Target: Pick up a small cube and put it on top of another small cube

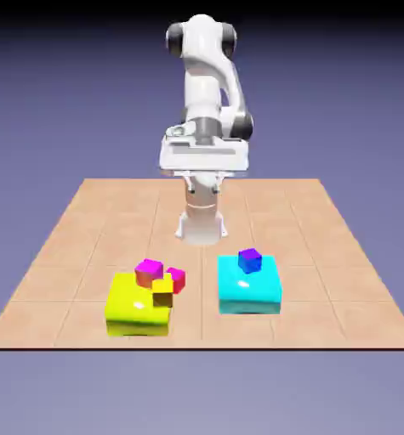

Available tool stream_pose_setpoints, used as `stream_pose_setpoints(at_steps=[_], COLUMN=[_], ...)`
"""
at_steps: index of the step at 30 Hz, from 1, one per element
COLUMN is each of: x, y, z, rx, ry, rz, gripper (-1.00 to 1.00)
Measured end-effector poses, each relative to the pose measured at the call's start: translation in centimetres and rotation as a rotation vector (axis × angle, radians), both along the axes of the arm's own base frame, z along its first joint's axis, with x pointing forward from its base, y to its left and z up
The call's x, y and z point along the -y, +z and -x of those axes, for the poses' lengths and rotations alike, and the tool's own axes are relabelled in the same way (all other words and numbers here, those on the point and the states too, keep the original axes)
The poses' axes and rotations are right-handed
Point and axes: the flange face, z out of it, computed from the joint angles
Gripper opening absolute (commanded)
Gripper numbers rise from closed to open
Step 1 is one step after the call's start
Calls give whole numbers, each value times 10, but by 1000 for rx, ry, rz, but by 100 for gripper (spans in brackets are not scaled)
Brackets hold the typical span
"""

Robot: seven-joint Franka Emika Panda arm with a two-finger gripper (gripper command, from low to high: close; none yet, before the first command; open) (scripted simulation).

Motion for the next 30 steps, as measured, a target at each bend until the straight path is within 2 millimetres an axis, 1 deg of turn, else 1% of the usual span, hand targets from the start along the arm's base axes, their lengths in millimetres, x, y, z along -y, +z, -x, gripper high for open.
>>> stream_pose_setpoints(at_steps=[3,7,10,13,14,15,16,17,22,23,25,30], x=[22,50,69,89,91,95,100,95,90,90,90,94], y=[-54,-125,-175,-221,-236,-246,-246,-256,-308,-314,-314,-262], z=[-6,1,17,40,48,56,57,56,66,68,68,57], rx=[-201,-466,-663,-858,-923,-970,-969,-969,-969,-969,-969,-969], ry=[-80,-193,-284,-387,-410,-436,-449,-435,-436,-437,-437,-435], rz=[-55,-121,-165,-208,-215,-224,-231,-228,-227,-225,-225,-230], gripper=[0,0,0,0,0,0,0,0,0,-100,-100,-100])
